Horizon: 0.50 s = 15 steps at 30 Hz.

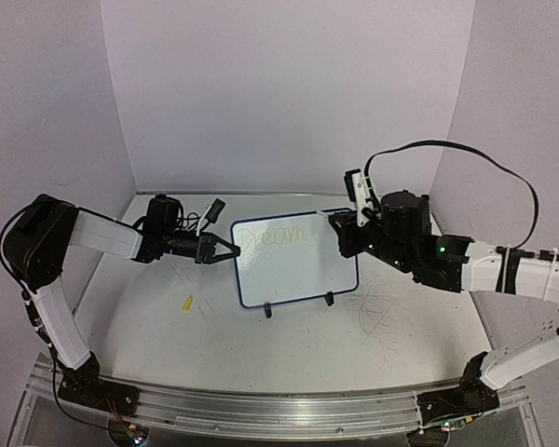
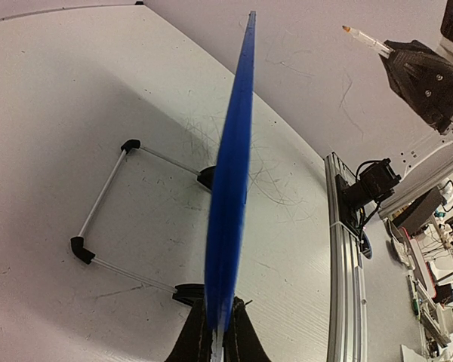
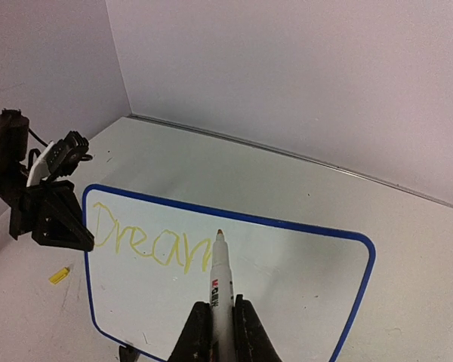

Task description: Write a sentence on the whiteboard

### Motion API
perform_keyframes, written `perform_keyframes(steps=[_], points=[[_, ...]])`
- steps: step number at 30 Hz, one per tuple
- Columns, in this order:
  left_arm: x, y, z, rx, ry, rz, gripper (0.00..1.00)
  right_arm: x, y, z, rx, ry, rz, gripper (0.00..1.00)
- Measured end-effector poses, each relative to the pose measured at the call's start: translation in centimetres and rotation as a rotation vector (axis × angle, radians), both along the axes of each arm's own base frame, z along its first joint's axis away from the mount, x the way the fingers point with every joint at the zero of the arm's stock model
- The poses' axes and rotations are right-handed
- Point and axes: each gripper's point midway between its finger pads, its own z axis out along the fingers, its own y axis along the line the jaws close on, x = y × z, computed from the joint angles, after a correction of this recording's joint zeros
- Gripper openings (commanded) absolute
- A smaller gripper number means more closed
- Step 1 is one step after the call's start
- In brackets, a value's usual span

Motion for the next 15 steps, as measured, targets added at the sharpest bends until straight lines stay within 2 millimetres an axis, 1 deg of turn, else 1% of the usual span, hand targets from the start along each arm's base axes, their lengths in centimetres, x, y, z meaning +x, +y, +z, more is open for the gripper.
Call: perform_keyframes(steps=[2, 6, 11, 15], points=[[0.0, 0.0, 0.0, 0.000, 0.000, 0.000, 0.00, 0.2, 0.2, -0.1, 0.000, -0.004, 0.010, 0.00], [0.0, 0.0, 0.0, 0.000, -0.001, 0.001, 0.00, 0.2, 0.4, -1.5, -0.051, 0.015, 0.022, 0.00], [0.0, 0.0, 0.0, 0.000, -0.001, 0.001, 0.00, 0.1, 0.8, -2.2, -0.076, 0.027, 0.038, 0.00], [0.0, 0.0, 0.0, 0.001, -0.001, 0.001, 0.00, 0.2, 1.4, -4.0, -0.117, 0.054, 0.047, 0.00]])
